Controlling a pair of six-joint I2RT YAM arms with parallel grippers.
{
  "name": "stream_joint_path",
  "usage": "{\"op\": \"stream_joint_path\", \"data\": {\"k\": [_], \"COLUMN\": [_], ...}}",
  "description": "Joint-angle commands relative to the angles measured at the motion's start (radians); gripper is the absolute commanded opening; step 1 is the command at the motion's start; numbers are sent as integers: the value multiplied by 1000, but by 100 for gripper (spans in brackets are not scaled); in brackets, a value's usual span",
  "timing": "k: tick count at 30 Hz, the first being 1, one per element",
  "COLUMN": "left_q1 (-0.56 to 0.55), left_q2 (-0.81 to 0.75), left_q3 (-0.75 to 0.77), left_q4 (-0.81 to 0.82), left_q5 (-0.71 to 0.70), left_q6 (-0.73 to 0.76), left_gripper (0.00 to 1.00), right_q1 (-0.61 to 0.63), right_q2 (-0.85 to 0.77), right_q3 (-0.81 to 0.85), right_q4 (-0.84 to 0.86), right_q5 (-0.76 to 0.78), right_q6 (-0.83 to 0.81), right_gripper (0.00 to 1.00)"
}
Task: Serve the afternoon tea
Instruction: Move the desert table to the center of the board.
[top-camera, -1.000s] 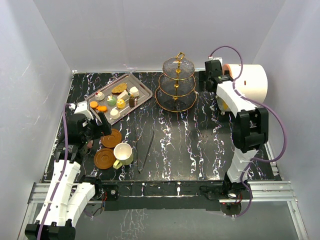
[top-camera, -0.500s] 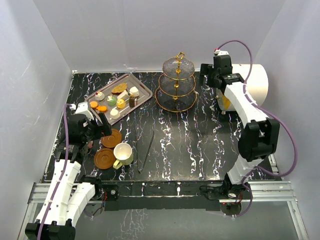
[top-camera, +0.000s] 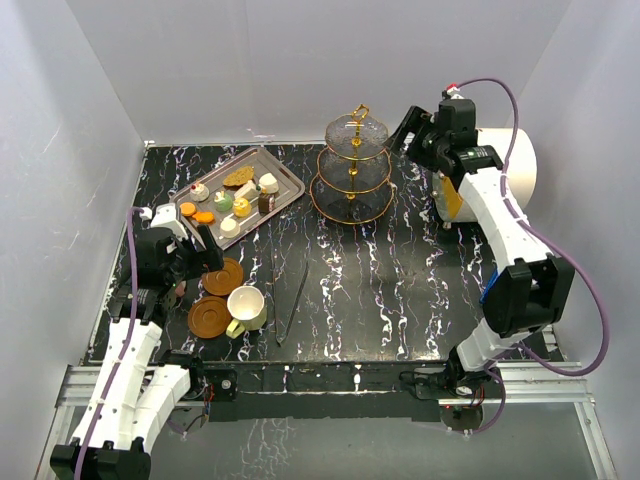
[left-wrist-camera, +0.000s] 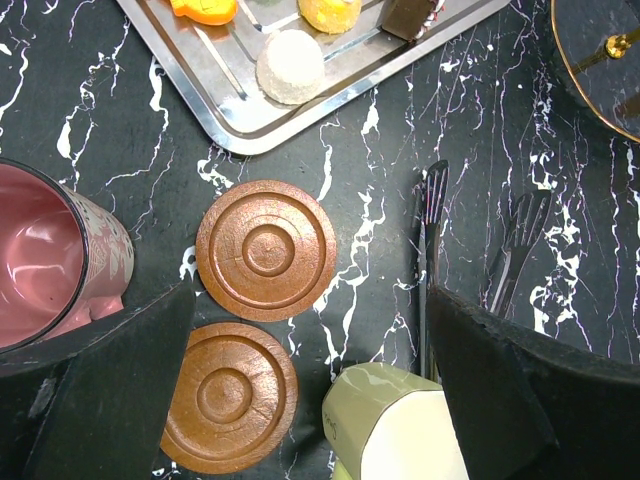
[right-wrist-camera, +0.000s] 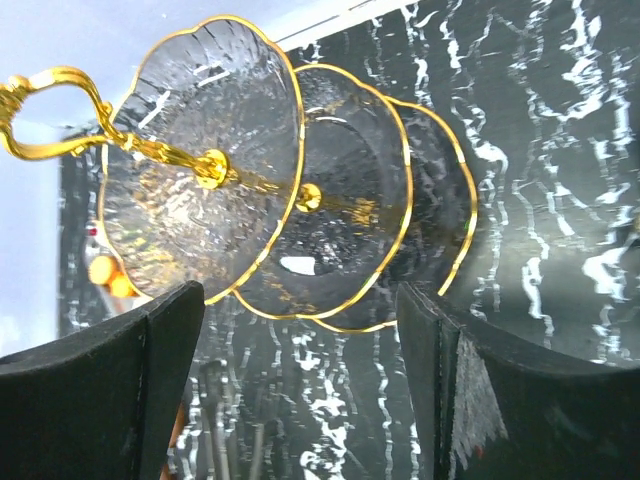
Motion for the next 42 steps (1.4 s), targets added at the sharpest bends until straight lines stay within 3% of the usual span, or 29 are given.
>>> {"op": "stream_joint_path", "data": {"k": [1, 10, 17, 19, 24, 27, 32, 42], "left_q1": [-4, -4, -4, -4, -4, -4, -4, -5], "left_q2": [0, 7, 10, 12, 17, 17, 20, 34], "left_q3": [-9, -12, -13, -13, -15, -15, -16, -15], "left_q4": [13, 18, 18, 17, 19, 17, 20, 54], "left_q5": [2, 10, 13, 13, 19, 19, 21, 100], "left_q6": [9, 16, 19, 20, 20, 20, 19, 35], "left_gripper": [99, 99, 99, 99, 99, 99, 99, 99], "right_q1": [-3, -3, -4, -6, -25, -47, -77, -109], "right_q2": [40, 175, 211, 202, 141, 88, 18, -119], "right_q3": [81, 187, 218, 209, 138, 94, 29, -98], "right_q4": [76, 22, -9, -14, -15, -13, -23, -86], "right_q5": [-57, -81, -70, -64, -34, -39, -35, 47], "right_q6": [149, 173, 173, 172, 181, 185, 185, 120], "right_gripper": [73, 58, 37, 35, 13, 7, 2, 4]}}
